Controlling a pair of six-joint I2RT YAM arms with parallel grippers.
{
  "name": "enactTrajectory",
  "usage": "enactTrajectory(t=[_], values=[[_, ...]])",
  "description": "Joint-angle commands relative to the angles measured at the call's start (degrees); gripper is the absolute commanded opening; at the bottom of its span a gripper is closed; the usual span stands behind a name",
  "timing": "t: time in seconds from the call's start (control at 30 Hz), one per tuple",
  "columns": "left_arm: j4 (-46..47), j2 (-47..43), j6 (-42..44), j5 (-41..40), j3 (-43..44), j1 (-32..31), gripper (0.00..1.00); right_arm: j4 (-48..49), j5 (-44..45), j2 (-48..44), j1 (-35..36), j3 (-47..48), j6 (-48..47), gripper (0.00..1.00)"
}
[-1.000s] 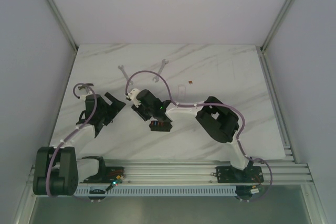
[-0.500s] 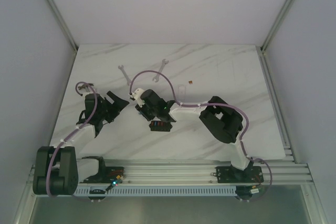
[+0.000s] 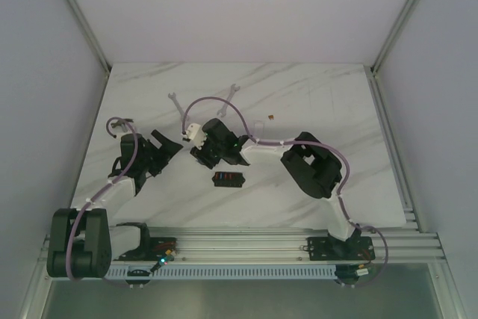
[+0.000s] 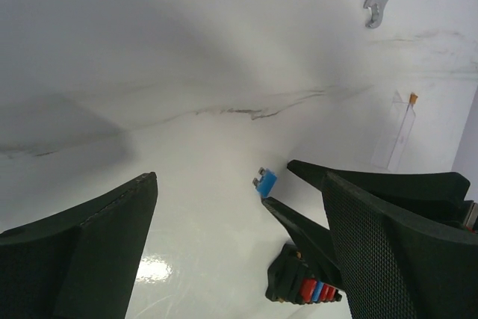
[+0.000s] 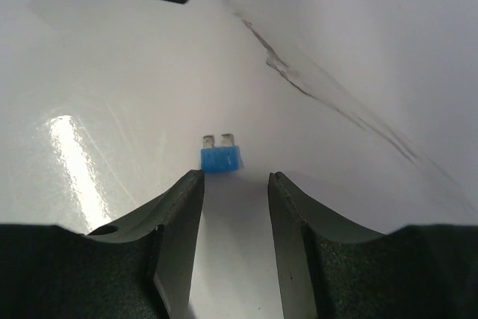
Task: Snap on the fuse box
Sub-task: Pick up the fuse from the center of the board.
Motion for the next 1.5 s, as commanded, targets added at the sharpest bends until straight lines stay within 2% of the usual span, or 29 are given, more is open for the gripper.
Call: enactTrajectory(t=[0.0, 0.4, 0.63, 0.77, 0.93, 1.47], values=[[-2.5, 0.2, 0.0, -2.2, -0.1, 0.8, 1.00, -2.1, -4.5, 2.4, 0.1, 2.4, -4.1, 0.47], [-3.2, 0.4, -0.1, -2.7, 0.1, 1.0, 1.00, -4.9, -5.5, 4.4, 0.2, 4.3, -5.3, 0.45], [-3.1, 0.8, 0.0, -1.8, 0.4, 1.1, 1.00, -5.4, -3.8, 4.5, 0.2, 4.1, -4.8, 0.34], [-2.3, 1.3, 0.0, -0.6, 0.6, 1.1, 1.00, -4.8, -4.0, 3.5, 0.2, 3.2, -4.5, 0.24], [-0.7, 2.3, -0.2, 1.3, 0.6, 0.8, 0.99, -3.7, -4.2, 2.0, 0.1, 1.6, -4.0, 0.19], [13.9, 5.0, -7.0, 2.6, -0.4, -6.6, 0.83, 13.5, -4.3, -9.9, -1.8, -13.0, 10.4, 0.14]])
